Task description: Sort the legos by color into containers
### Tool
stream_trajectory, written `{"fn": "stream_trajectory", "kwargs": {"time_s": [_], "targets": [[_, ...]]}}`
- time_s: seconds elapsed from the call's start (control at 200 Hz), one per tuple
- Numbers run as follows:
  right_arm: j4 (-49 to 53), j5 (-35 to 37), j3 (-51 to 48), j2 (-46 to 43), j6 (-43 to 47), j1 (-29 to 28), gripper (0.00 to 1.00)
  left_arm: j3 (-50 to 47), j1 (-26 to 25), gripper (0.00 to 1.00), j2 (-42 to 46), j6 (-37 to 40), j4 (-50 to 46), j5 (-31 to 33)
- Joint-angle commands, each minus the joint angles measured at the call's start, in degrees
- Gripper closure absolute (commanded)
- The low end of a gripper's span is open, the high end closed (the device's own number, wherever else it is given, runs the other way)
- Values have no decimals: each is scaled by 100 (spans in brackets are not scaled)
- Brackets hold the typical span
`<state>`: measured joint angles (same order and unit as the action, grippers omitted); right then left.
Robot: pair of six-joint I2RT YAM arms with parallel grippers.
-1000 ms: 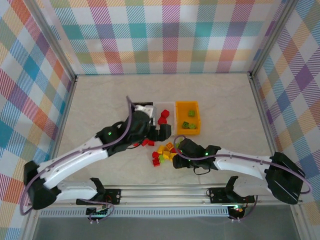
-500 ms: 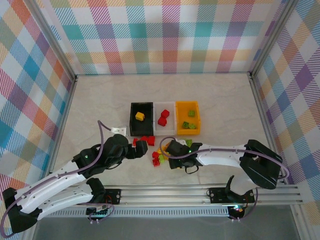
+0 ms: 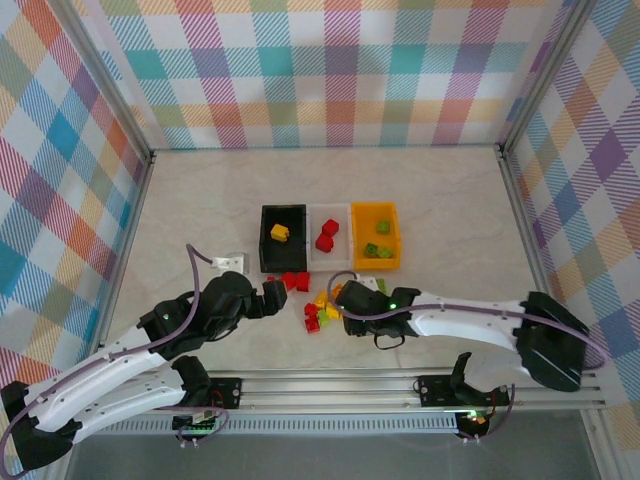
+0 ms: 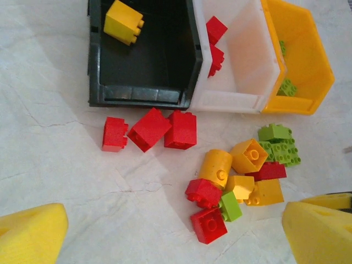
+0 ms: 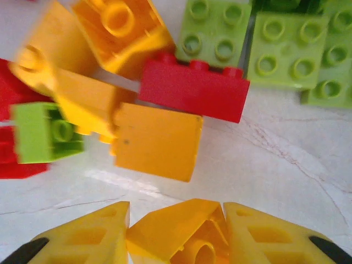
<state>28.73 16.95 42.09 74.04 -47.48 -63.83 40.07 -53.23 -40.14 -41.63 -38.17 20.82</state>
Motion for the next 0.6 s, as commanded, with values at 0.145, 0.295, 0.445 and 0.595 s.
{"fn": "stream_trajectory", "kwargs": {"time_s": [0.145, 0.295, 0.445, 0.595], "targets": [[-194, -354, 1617, 540, 912, 299, 63, -269, -33, 0, 623, -301, -660, 680], [-563, -795, 2959, 1865, 1404, 715, 63, -342, -30, 0, 1025, -330, -903, 732], [-526, -1177, 4392, 3163, 1514, 1027, 63, -430, -26, 0, 1107, -432, -1036, 632], [-264, -1250, 5624, 4175, 1459, 1246, 61, -513, -29, 0, 1096, -466, -971, 474]]}}
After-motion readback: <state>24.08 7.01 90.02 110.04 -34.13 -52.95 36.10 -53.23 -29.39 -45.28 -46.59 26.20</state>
